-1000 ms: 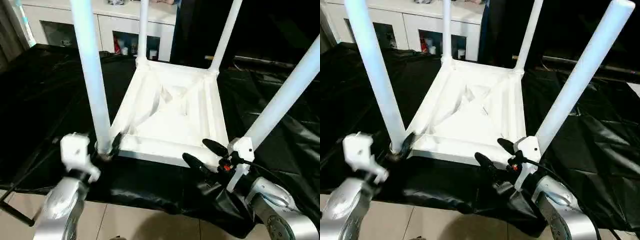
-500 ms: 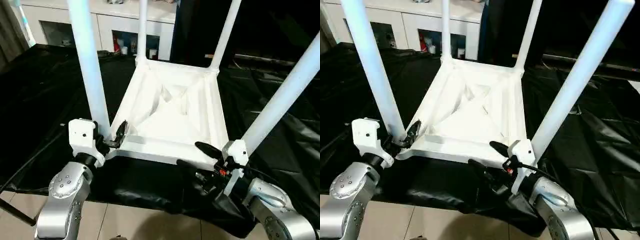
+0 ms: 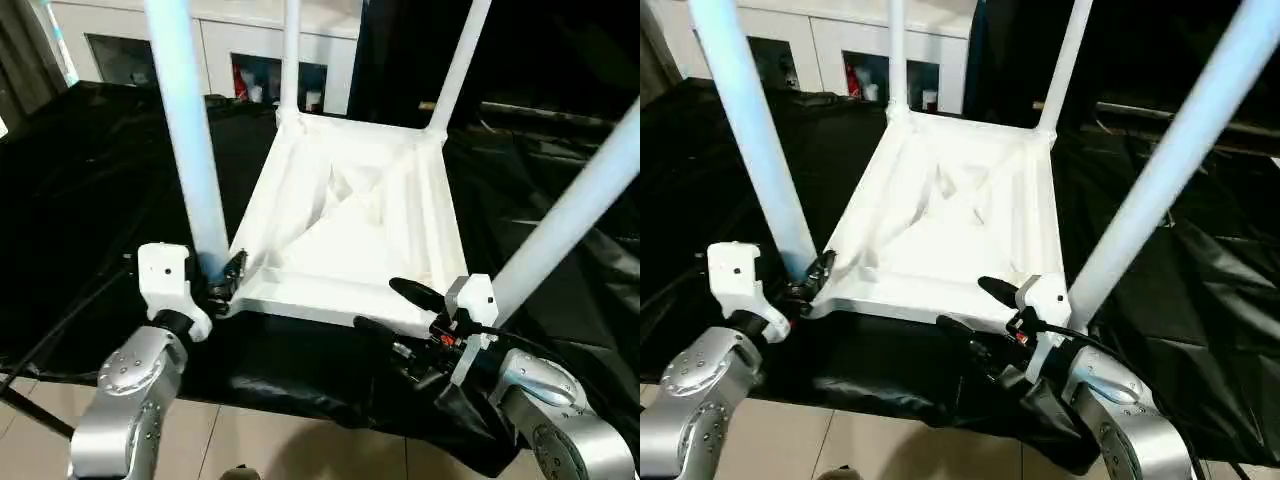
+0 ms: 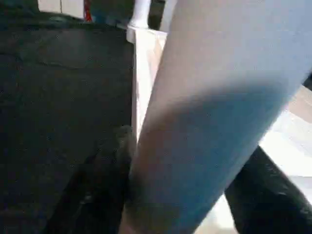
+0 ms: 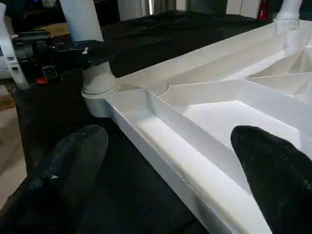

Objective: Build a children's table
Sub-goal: Flip table

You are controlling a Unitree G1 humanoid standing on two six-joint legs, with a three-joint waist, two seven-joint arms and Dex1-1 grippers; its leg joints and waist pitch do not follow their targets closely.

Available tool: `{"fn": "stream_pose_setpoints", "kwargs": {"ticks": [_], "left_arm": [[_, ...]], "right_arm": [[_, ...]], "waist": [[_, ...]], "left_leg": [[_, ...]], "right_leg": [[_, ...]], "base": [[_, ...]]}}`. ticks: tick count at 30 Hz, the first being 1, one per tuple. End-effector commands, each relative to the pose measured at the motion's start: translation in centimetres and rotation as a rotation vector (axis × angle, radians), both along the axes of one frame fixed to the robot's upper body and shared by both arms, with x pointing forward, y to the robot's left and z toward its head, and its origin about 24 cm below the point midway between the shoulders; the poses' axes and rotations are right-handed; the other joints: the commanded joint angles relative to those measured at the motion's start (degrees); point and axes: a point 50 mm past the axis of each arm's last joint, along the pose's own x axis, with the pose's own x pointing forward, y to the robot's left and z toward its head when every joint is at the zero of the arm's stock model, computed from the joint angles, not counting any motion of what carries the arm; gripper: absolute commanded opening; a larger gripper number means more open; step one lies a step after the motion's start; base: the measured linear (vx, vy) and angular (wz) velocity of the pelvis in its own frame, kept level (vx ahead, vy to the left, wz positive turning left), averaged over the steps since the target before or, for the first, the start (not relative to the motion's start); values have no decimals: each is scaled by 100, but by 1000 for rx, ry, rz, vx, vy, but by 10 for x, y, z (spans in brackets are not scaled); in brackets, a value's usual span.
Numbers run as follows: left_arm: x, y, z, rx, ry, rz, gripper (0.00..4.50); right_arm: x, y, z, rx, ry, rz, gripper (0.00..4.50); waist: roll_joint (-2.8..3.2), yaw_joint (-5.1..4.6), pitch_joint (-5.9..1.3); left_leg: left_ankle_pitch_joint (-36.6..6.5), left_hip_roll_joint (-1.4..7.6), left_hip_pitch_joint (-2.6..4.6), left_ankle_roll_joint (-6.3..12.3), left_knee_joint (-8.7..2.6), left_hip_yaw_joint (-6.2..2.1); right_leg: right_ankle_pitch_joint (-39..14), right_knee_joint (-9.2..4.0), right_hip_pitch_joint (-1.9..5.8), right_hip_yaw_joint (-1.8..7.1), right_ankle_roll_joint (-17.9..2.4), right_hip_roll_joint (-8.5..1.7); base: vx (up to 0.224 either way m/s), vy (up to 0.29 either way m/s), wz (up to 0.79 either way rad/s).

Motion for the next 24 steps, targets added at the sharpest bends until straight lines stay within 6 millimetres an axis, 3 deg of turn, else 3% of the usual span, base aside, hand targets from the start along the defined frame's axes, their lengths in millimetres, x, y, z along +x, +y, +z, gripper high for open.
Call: {"fn": "stream_pose_setpoints", "kwargs": {"ticks": [1, 7, 12, 16, 17, 18, 21, 24], "left_arm": [[4, -8, 2, -60, 6, -26, 245], [5, -15, 4, -129, 17, -47, 237], [12, -30, 13, -439, 7, -7, 237], [14, -39, 17, -524, -8, -38, 237], [14, -41, 18, -548, -8, -41, 236], [14, -44, 19, -559, -10, -52, 233], [14, -46, 19, -555, -9, -61, 226], [13, -50, 18, -570, 4, -65, 221]], "right_arm": [[1, -2, 0, -20, -4, 5, 450], [0, -1, -1, -18, -4, 7, 450], [-2, 1, -1, -7, -8, 2, 450], [-3, 1, 0, 3, -10, 0, 450], [-4, 1, 0, 5, -13, -3, 450], [-4, 0, 0, 12, -11, -12, 450], [-4, 0, -1, 17, -6, -26, 450], [5, -6, -5, 19, 3, -160, 450]], "waist": [[41, -35, -169], [47, -39, -146], [50, -37, -133], [76, -19, -151], [75, -29, -170], [72, -40, -210], [50, -58, -235], [55, -65, -202]], "left_leg": [[-613, 427, -9, 318, -564, -144], [-683, 435, -36, 322, -583, -149], [-521, 429, -41, 395, -546, -117], [-457, 403, -82, 416, -533, -116], [-381, 403, -89, 442, -527, -114], [-2, 400, -121, 516, -482, -120], [566, 382, -128, 743, -402, -99], [353, 398, -123, 812, -428, -89]], "right_leg": [[-590, -428, 163, 263, -1106, -452], [-879, -460, 178, 265, -1060, -478], [-898, -464, 172, 288, -1157, -491], [-978, -458, 173, 272, -1158, -487], [-858, -448, 176, 269, -1151, -474], [-226, -376, 193, 249, -1159, -444], [751, -287, 183, 229, -1266, -405], [471, -324, 182, 225, -1342, -425]], "base": [[0, 0, 0], [0, 0, 0], [0, 0, 0], [0, 0, 0], [0, 0, 0], [0, 0, 0], [0, 0, 0], [0, 0, 0]]}}
